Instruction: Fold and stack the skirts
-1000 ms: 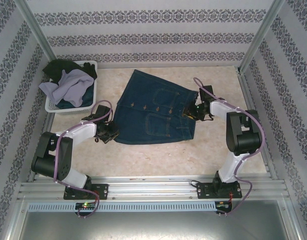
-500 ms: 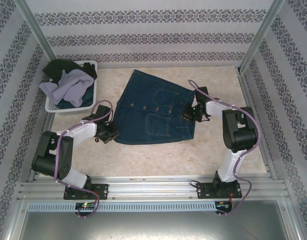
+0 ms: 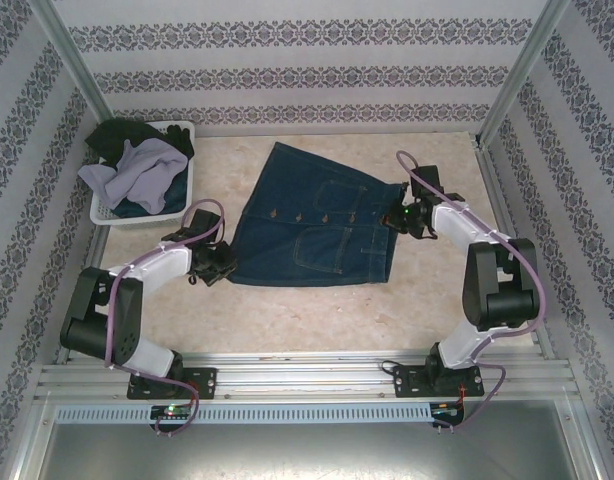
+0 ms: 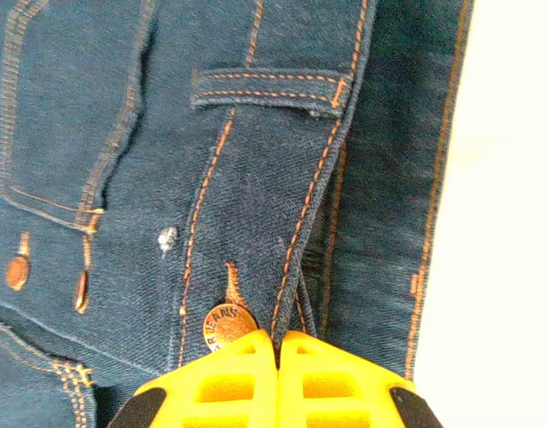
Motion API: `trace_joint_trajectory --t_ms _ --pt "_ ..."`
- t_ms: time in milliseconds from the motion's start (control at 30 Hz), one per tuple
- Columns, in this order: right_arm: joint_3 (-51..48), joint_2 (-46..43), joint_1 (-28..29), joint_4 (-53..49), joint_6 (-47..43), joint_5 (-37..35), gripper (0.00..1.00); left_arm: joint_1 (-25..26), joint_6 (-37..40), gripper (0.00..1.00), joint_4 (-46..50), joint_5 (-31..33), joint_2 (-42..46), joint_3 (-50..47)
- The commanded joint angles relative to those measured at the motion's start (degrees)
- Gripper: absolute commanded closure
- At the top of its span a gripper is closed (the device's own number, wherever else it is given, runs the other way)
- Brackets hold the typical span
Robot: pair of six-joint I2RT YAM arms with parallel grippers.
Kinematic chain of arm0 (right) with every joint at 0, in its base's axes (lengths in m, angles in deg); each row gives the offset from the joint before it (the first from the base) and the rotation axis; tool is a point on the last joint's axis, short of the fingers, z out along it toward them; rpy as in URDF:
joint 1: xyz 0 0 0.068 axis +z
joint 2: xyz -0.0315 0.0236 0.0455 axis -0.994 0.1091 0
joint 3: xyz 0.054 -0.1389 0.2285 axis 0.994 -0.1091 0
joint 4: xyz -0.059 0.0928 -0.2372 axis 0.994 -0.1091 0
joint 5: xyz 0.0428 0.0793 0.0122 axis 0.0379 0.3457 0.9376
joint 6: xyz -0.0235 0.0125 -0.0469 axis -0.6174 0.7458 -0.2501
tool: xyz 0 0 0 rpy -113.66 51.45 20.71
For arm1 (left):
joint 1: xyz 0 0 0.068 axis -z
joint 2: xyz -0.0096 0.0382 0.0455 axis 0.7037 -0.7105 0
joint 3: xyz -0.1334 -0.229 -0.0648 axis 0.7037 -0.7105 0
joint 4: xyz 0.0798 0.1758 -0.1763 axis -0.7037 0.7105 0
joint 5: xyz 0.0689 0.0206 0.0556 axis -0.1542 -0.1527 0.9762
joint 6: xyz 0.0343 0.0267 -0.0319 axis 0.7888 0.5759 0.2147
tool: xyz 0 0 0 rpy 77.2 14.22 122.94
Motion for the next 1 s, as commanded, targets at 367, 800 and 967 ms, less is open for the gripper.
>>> trace_joint_trajectory --t_ms 367,800,967 --pt "-4.29 -5.95 -1.64 -4.74 -1.23 -3.89 0.66 0.47 2.74 1.00 -2.04 -5.97 -1.66 0.18" --pt "-16.14 -25.99 -0.72 -16.48 -0.45 3.23 0.46 0.73 1.55 1.00 -2.11 -6.01 -2.27 0.42" --pt "-21.84 -28.93 -0.56 -16.22 -1.80 7.50 0.46 0.82 1.60 1.00 -1.94 -7.00 -4.01 1.52"
